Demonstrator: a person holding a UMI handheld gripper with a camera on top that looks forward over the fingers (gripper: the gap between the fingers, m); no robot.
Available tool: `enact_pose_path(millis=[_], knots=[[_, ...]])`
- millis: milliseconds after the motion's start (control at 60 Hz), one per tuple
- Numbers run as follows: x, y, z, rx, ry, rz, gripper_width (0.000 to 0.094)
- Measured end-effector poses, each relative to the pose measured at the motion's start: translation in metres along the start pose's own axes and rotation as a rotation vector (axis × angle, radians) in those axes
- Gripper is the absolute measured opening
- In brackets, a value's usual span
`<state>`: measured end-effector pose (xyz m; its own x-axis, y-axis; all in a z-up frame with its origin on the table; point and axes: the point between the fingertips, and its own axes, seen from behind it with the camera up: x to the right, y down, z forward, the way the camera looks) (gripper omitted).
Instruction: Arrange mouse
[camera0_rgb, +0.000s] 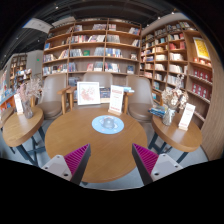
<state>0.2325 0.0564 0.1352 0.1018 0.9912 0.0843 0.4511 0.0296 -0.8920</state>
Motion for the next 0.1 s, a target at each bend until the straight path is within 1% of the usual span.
enact_pose_path(millis=[100], knots=[[-0.0003,0.0051,-0.0071,-0.007,-0.003,-0.003,0.0854]])
